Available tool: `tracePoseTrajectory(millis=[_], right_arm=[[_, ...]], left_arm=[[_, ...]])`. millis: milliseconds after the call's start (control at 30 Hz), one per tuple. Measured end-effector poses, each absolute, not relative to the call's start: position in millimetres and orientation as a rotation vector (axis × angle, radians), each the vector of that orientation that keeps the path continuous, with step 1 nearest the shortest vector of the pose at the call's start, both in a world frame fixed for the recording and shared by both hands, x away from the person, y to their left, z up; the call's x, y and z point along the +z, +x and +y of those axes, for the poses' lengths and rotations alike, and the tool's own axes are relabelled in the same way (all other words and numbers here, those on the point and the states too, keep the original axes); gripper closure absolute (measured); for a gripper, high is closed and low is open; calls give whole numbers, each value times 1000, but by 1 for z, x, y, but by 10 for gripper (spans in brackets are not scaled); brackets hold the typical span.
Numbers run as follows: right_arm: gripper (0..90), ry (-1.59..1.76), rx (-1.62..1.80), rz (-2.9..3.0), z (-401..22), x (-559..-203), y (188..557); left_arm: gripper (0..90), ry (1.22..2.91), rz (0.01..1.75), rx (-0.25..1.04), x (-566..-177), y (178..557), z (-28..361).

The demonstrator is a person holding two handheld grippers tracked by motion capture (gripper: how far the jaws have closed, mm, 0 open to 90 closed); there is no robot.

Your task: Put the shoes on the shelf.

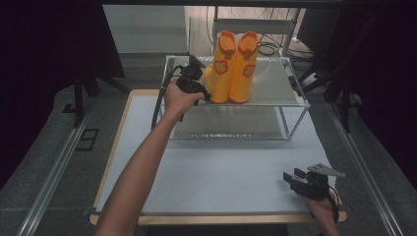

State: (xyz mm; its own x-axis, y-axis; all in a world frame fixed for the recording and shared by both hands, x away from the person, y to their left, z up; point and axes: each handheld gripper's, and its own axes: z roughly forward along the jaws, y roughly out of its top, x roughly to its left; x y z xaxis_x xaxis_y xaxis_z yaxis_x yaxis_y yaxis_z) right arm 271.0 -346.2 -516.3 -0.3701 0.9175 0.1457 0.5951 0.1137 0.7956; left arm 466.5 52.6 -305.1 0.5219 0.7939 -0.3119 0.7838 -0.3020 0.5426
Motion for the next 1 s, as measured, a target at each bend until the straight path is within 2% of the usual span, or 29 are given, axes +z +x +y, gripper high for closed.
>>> tracePoseTrajectory(millis=[267, 567, 767, 1000], right_arm=[[441, 1468, 1148, 2017, -346, -516, 270], [441, 1470, 1141, 2014, -349, -516, 270], [441, 1474, 1142, 2013, -349, -516, 270], [441, 1469, 1138, 2017, -347, -516, 270]], left_arm=[[898, 2104, 1256, 2, -306, 466, 49], [809, 2064, 1240, 28, -301, 462, 64], [759, 2049, 1221, 49, -298, 449, 79], [748, 2047, 1158, 60, -297, 425, 104]])
